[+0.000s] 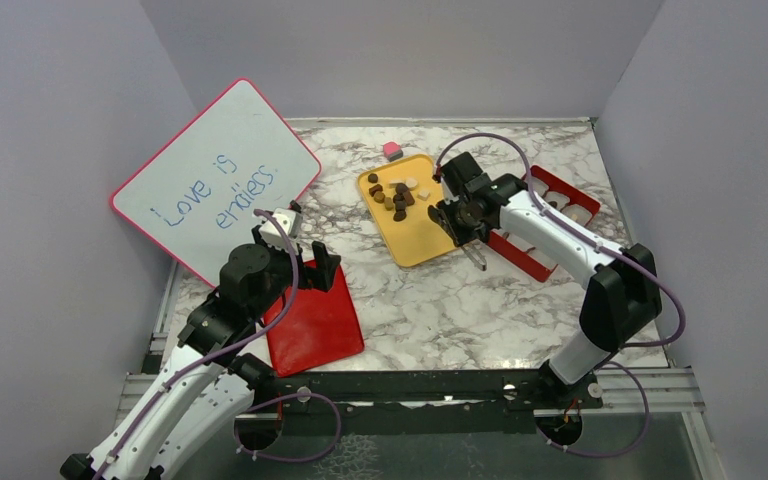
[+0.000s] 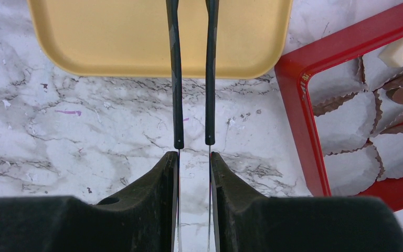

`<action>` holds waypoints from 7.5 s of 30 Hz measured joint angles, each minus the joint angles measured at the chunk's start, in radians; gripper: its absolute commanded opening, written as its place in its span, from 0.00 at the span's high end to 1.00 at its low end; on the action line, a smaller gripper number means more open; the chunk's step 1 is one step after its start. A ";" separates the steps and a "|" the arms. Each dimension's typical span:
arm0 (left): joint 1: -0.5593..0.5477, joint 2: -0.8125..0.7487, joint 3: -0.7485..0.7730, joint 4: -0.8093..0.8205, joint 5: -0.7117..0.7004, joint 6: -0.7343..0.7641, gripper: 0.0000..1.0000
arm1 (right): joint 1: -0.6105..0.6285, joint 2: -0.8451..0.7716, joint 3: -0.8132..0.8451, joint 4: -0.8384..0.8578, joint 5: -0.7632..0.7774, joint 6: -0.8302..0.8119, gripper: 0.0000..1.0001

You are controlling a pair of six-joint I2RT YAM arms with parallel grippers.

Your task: Pack the chocolate

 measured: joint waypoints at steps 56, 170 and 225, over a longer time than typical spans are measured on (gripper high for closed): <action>0.000 0.005 0.000 0.000 0.020 0.000 0.01 | -0.460 -0.169 -0.128 -0.240 0.218 0.278 0.71; -0.009 -0.023 -0.002 -0.002 -0.036 0.004 0.01 | -0.138 0.325 0.277 0.118 -0.117 -0.163 0.59; -0.009 -0.024 -0.002 -0.002 -0.038 0.004 0.01 | -0.070 0.391 0.336 0.014 -0.003 -0.153 0.69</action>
